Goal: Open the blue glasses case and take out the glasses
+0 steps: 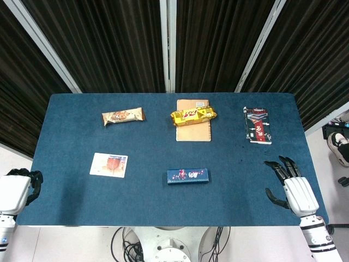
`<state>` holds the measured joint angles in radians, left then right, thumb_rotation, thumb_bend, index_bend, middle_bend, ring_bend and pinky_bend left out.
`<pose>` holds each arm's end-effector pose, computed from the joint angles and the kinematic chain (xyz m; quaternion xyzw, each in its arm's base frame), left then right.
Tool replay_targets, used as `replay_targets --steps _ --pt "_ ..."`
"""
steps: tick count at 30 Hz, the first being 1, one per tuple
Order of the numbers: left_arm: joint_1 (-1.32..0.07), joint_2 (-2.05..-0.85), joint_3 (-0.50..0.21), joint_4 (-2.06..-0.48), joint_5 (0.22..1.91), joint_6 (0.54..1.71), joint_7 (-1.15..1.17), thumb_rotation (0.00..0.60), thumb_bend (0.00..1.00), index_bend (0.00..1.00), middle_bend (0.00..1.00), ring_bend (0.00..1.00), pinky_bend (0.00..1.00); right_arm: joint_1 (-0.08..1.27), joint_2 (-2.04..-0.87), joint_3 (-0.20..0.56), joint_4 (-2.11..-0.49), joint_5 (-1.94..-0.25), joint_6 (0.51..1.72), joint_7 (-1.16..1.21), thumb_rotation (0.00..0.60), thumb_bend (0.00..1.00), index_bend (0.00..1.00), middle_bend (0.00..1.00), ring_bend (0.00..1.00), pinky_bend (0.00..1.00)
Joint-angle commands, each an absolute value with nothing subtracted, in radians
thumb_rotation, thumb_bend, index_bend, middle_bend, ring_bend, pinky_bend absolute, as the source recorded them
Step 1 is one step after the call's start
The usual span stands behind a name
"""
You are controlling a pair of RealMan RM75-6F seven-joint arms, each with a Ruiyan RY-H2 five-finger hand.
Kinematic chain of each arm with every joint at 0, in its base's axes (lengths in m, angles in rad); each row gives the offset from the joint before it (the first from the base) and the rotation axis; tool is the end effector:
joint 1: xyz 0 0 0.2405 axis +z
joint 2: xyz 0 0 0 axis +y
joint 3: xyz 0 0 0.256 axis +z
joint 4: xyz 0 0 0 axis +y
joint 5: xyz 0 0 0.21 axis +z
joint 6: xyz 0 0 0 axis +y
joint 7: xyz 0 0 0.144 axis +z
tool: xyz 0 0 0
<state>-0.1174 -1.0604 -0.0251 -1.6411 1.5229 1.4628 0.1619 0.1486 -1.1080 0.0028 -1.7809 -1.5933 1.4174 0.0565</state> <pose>-0.3042 0.1855 0.1676 -0.6494 -0.3255 -0.3325 0.6014 -0.2595 -0.1833 0.1297 0.6177 -0.4404 0.4452 0.4757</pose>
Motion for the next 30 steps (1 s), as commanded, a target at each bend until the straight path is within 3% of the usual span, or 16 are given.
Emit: replay_targets --steps 1,8,14,22,30 --pt "-0.117 -1.06 -0.025 -1.642 1.522 1.463 0.162 0.6 0.58 0.67 0.63 0.45 0.46 0.15 -1.108 0.002 -1.782 -1.595 1.415 0.055 0.6 0.32 0.16 0.19 0.0 0.0" --pt "-0.117 -1.061 -0.026 -1.645 1.519 1.463 0.164 0.6 0.58 0.67 0.63 0.45 0.46 0.189 -1.105 0.007 -1.801 -1.594 1.35 0.052 0.6 0.3 0.15 0.19 0.0 0.0" --pt "-0.115 -1.06 -0.027 -1.648 1.516 1.464 0.165 0.6 0.58 0.67 0.63 0.45 0.46 0.34 -1.126 0.033 -1.811 -1.577 1.115 0.036 0.6 0.28 0.05 0.14 0.0 0.0" --pt "-0.114 -1.06 -0.028 -1.651 1.509 1.463 0.166 0.6 0.58 0.67 0.63 0.45 0.45 0.563 -1.287 0.098 -1.713 -1.45 0.795 0.001 0.6 0.21 0.01 0.1 0.0 0.0" --pt "-0.114 -1.059 -0.029 -1.652 1.506 1.462 0.162 0.6 0.58 0.67 0.63 0.45 0.45 0.662 -1.417 0.108 -1.587 -1.338 0.67 -0.032 0.6 0.21 0.0 0.13 0.0 0.0"
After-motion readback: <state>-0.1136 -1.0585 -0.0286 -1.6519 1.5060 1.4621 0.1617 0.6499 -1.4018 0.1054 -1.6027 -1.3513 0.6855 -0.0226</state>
